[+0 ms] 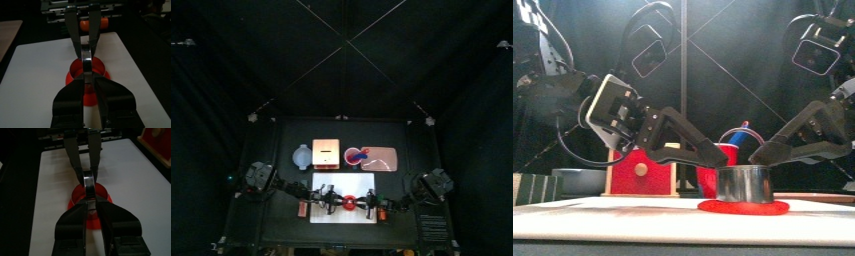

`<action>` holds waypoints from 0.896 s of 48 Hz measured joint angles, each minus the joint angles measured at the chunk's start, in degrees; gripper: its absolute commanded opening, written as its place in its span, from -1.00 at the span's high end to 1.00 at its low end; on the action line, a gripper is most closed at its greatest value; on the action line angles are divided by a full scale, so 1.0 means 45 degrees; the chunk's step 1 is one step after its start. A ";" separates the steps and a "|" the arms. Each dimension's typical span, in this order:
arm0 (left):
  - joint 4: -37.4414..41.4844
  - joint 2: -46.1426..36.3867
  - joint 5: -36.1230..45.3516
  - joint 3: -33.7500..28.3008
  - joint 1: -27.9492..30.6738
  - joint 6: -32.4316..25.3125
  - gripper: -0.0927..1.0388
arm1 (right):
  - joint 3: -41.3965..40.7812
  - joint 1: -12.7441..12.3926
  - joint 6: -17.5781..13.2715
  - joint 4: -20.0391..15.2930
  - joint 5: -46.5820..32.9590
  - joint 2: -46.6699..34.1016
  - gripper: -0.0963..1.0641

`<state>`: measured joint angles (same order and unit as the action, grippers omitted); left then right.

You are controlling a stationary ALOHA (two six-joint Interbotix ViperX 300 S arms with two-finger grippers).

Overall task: Get the cutter from the drawer then cut the dough then place the extra dough in the bowl
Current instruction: Cut the dough

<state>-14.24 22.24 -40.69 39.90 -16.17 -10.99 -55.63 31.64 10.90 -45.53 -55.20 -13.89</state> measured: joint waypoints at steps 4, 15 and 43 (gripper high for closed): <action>-0.0020 0.0020 0.0234 -0.0020 0.0020 0.0000 -0.04 | 0.0039 0.0000 0.0000 -0.0020 0.0176 -0.0039 -0.04; -0.0020 0.0273 0.0469 -0.0098 0.0000 -0.0020 -0.04 | 0.0137 -0.0020 -0.0039 -0.0078 0.0430 -0.0234 -0.04; -0.0098 0.0313 0.1133 -0.0293 0.0020 0.0000 -0.03 | 0.0234 -0.0059 -0.0059 -0.0449 0.0977 -0.0293 -0.04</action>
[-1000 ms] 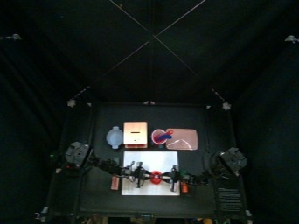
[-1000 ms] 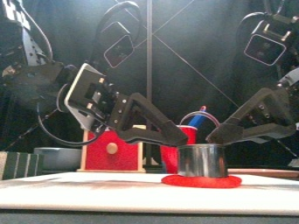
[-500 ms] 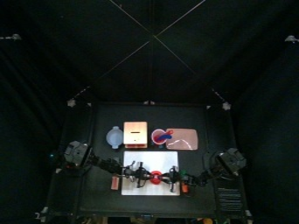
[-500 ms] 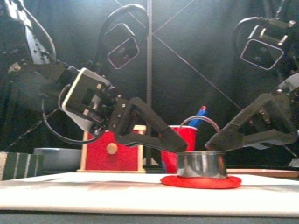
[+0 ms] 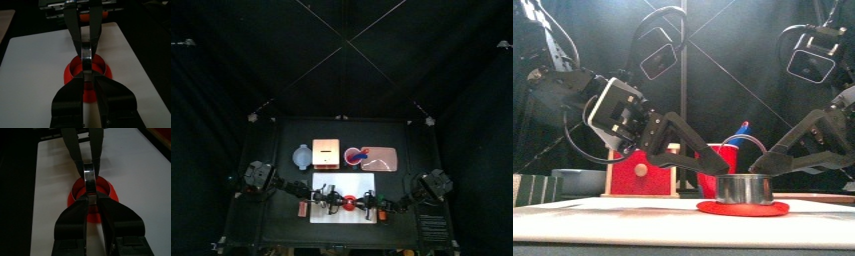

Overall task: Get the cutter from the drawer then cut the dough then place the extra dough in the bowl
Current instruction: Cut the dough

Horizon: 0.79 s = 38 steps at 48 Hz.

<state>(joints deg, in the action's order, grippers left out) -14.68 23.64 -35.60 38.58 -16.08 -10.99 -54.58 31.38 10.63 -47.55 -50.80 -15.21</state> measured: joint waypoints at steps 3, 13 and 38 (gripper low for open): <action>-0.0078 0.0039 -0.0020 0.0000 -0.0020 -0.0020 -0.03 | 0.0000 -0.0020 0.0000 0.0000 0.0020 0.0000 -0.04; -0.0410 0.0137 -0.0020 -0.0020 -0.0098 -0.0020 -0.03 | 0.0000 -0.0020 0.0000 -0.0020 0.0039 0.0000 -0.04; -0.0488 0.0176 0.0449 -0.0117 -0.0117 -0.0020 0.07 | 0.0039 -0.0156 0.0000 -0.0020 0.0488 0.0020 -0.04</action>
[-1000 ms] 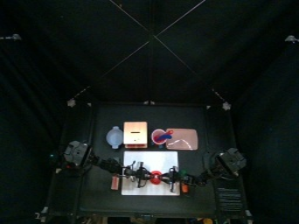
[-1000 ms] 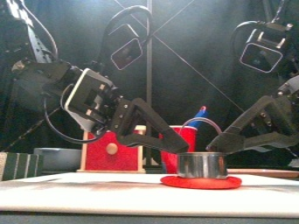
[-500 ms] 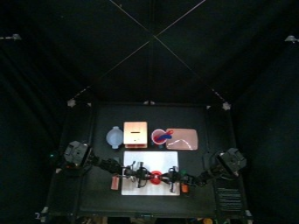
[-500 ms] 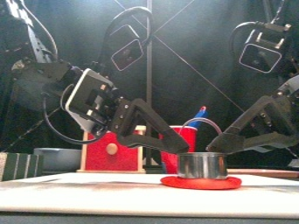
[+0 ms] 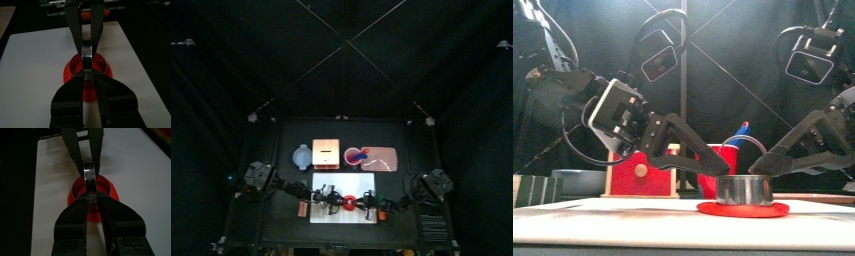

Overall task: Get the cutter from the drawer then cut the dough then place the extra dough in the bowl
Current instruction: Cut the dough

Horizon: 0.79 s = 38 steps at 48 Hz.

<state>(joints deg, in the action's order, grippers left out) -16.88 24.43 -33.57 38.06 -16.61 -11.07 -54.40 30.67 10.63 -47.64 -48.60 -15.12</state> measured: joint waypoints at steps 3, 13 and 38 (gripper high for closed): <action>0.0000 0.0000 0.0039 -0.0020 0.0000 0.0020 0.07 | 0.0000 -0.0039 0.0000 0.0000 0.0098 0.0000 -0.04; -0.0020 0.0000 0.0137 -0.0039 0.0000 0.0020 0.08 | 0.0020 -0.0039 0.0000 0.0020 0.0156 -0.0020 -0.04; -0.0020 0.0000 0.0586 -0.0117 0.0020 0.0000 0.08 | 0.0059 -0.0137 0.0000 0.0020 0.0449 -0.0020 -0.04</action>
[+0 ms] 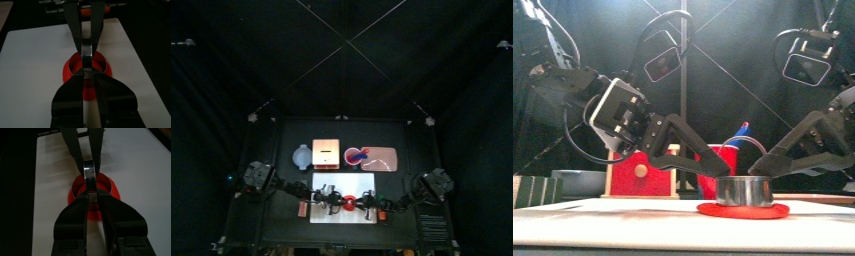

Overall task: Get the cutter from the drawer then cut the dough then place the extra dough in the bowl
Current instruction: Cut the dough

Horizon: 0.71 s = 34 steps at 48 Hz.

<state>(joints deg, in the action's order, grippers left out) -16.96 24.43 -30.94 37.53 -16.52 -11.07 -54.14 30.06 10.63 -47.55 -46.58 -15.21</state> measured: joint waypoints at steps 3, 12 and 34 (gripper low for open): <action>-0.0020 0.0000 0.0000 0.0000 0.0000 0.0000 0.08 | 0.0000 0.0000 0.0000 0.0000 0.0000 0.0000 -0.04; 0.0000 0.0000 0.0000 0.0000 0.0000 0.0000 0.08 | 0.0000 0.0000 0.0000 0.0020 0.0000 0.0020 -0.04; 0.0195 -0.0371 0.0469 -0.0098 0.0176 -0.0039 0.00 | 0.0020 -0.0156 0.0391 0.0293 0.0332 0.0254 -0.06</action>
<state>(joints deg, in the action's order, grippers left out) -16.08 22.76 -28.83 37.09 -15.73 -11.25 -54.05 29.36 12.39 -46.23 -45.09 -14.06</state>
